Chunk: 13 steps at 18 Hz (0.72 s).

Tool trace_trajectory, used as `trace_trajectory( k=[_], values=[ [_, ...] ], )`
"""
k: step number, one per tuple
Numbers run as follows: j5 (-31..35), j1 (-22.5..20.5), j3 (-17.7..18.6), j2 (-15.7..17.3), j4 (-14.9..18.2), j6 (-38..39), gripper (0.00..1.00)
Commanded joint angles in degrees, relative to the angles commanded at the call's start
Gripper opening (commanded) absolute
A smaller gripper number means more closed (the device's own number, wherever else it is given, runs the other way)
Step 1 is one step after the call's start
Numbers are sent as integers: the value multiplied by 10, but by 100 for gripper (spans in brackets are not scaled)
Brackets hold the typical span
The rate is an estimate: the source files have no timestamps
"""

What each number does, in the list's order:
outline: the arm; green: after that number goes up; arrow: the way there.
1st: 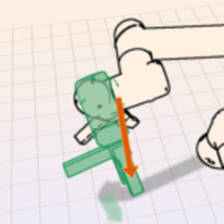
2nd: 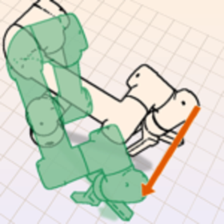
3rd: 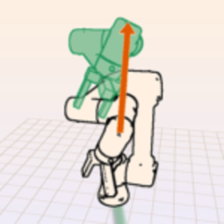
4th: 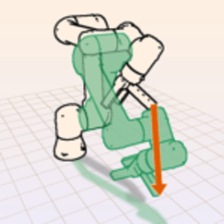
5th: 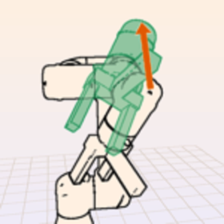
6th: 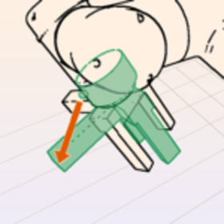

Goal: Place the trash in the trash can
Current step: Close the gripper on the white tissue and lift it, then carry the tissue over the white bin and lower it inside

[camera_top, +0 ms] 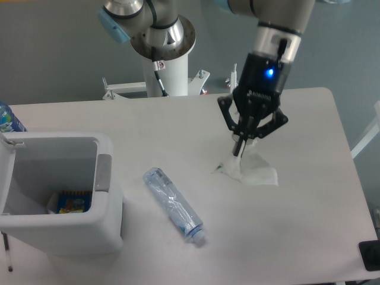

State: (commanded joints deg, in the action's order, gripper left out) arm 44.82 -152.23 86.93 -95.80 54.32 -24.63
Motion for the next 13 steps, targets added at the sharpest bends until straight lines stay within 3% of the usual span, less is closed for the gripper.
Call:
trace_trajectory(
  k=[4, 13],
  values=[
    [0, 20, 6, 26, 0, 62, 0],
    [1, 114, 1, 25, -9, 140, 0]
  ],
)
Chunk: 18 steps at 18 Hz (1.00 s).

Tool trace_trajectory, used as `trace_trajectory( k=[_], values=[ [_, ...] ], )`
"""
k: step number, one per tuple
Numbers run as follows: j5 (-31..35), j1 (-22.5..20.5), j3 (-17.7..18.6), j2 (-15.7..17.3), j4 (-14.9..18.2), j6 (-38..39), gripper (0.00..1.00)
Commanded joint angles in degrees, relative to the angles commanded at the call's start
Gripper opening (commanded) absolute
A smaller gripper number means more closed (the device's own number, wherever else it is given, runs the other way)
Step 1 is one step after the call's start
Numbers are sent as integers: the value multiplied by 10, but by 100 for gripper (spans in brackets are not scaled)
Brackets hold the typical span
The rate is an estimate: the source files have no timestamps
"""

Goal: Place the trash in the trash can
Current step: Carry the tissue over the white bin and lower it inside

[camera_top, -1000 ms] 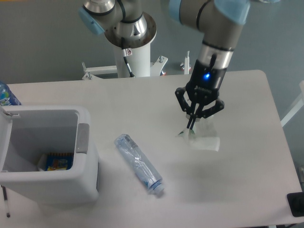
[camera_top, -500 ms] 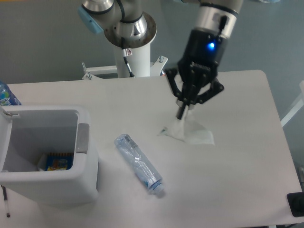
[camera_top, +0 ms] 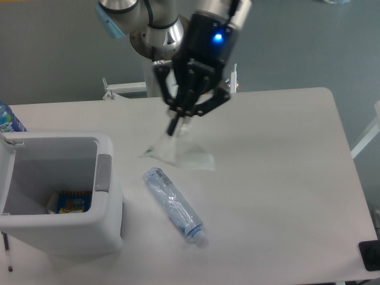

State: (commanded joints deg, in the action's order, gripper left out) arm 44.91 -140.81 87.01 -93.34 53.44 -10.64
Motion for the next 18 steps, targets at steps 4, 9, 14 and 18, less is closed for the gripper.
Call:
trace_trajectory(
  k=[4, 9, 14, 18],
  values=[
    [0, 57, -15, -33, -12, 0, 0],
    [1, 100, -25, -67, -26, 0, 0],
    [4, 121, -14, -70, -26, 1, 0],
    [5, 127, -1, -69, -26, 0, 0]
  ],
)
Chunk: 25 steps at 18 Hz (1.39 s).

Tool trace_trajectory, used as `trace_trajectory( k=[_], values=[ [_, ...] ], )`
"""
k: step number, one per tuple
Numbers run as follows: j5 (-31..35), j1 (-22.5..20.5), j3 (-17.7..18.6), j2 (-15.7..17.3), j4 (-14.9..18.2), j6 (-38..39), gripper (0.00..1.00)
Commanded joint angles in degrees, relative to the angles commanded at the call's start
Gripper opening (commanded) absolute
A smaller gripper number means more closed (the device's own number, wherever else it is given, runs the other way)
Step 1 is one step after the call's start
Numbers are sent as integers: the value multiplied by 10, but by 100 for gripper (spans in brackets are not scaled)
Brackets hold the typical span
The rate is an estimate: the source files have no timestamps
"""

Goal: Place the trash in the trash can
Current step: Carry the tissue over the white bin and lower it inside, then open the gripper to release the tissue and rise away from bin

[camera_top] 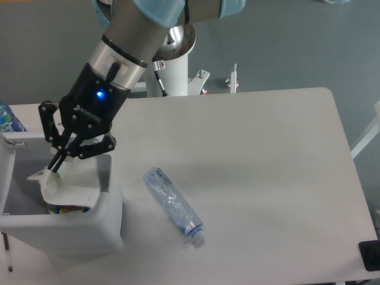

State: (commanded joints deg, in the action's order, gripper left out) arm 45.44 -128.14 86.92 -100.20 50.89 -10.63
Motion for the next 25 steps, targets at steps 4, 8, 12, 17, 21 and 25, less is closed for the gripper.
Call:
trace_trajectory(
  k=[4, 8, 12, 17, 21, 25],
  values=[
    [1, 16, 11, 4, 0, 1, 0],
    [17, 23, 11, 1, -6, -11, 50],
    [17, 23, 2, -1, -8, -20, 84],
    [22, 18, -14, -3, -10, -21, 91],
    [96, -4, -14, 3, -9, -21, 96],
    [195, -35, -19, 2, -7, -7, 98]
  ],
)
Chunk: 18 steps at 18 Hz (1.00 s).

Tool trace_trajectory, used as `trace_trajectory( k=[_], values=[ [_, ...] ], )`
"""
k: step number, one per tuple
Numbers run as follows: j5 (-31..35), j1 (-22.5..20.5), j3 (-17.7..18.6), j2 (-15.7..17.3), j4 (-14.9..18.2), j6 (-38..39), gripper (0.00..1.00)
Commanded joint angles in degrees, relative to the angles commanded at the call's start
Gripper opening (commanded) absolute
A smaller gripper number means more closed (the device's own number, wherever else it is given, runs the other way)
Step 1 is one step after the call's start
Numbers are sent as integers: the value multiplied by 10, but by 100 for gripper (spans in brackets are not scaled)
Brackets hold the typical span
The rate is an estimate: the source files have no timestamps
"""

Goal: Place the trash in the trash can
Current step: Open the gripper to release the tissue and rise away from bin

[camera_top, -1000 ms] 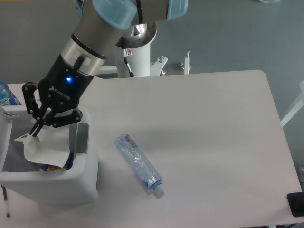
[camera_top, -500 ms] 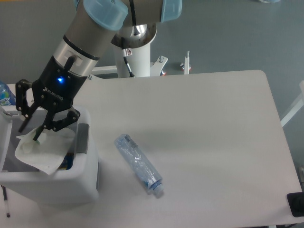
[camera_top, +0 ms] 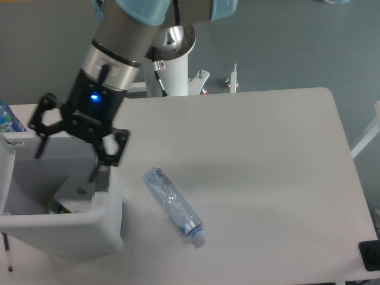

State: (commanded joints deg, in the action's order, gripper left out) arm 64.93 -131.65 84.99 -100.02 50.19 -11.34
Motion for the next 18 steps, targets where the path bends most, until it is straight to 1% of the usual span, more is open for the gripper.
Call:
trace_trajectory(
  k=[2, 5, 6, 9, 12, 14, 16, 18],
  values=[
    [31, -18, -10, -4, 0, 3, 99],
    [37, -56, -18, -4, 4, 7, 100],
    [41, -62, -17, -4, 6, 7, 100],
    [90, -69, -10, -11, 7, 0, 100],
    [132, -70, -18, -49, 10, 4, 100],
    [156, -69, -23, -75, 18, 11, 100],
    [157, -69, -20, -92, 41, 26, 100],
    [151, -69, -14, -111, 72, 35, 100]
  ],
)
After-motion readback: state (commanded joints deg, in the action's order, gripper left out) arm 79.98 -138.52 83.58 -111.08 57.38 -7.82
